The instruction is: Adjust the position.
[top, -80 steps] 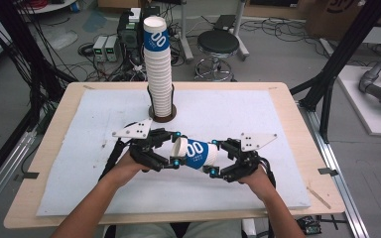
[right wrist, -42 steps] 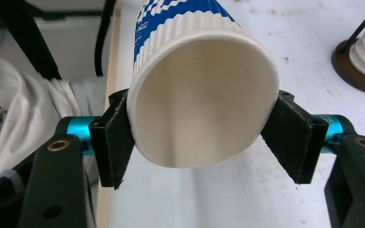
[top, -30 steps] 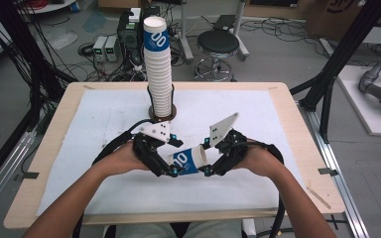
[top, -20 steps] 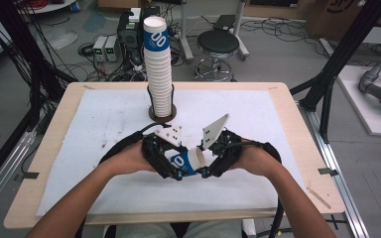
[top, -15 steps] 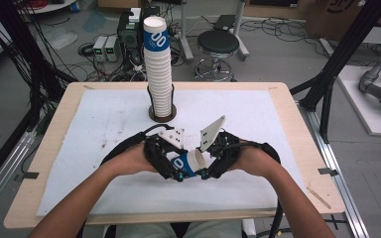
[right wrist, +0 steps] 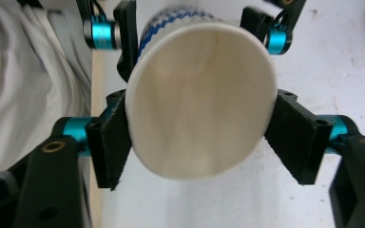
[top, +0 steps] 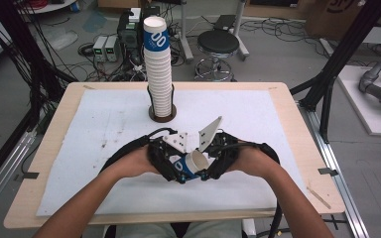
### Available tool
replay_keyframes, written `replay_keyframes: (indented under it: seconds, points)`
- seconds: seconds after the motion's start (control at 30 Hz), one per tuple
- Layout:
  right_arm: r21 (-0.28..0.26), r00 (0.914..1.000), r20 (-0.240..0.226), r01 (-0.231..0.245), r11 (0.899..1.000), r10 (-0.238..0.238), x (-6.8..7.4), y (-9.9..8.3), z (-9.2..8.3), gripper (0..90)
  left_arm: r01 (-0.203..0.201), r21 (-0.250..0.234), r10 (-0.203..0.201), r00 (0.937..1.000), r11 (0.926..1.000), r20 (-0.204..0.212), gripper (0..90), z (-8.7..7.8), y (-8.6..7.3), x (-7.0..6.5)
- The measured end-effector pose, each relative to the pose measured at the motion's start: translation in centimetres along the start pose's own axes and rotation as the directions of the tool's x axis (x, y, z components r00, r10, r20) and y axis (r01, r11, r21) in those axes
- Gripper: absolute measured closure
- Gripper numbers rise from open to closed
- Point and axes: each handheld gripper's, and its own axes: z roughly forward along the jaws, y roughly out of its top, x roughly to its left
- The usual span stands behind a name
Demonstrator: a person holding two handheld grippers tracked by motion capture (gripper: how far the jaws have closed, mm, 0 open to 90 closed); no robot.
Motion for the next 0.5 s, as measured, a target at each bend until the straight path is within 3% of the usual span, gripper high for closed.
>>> replay_keyframes:
  seconds: [0.07,0.2,0.33,0.4,0.5]
  points:
    - [-0.05,0.9997,0.008,-0.024,0.998,0.025,-0.1,-0.3,-0.4,25.3,0.003,-0.042,-0.003,1.0,0.9991,-0.004,30.0,-0.3,-0.4,0.1]
    - [-0.188,0.9971,0.017,-0.07,0.98,0.075,-0.3,-1.0,-1.5,24.2,0.025,-0.124,-0.027,0.9995,0.992,-0.017,30.0,-1.0,-1.6,0.3]
    - [-0.286,0.9931,0.035,-0.098,0.953,0.112,-0.3,-1.6,-2.6,23.2,0.052,-0.215,-0.064,0.9966,0.9752,-0.051,30.0,-1.8,-3.0,0.6]
    - [-0.347,0.9893,0.04,-0.118,0.93,0.14,-0.3,-2.0,-3.2,23.0,0.06,-0.254,-0.079,0.9945,0.9653,-0.068,30.0,-2.1,-3.6,0.7]
    - [-0.379,0.9827,0.036,-0.155,0.912,0.182,-0.4,-2.8,-3.6,22.0,0.072,-0.314,-0.107,0.9897,0.9468,-0.095,29.9,-2.6,-4.5,0.7]
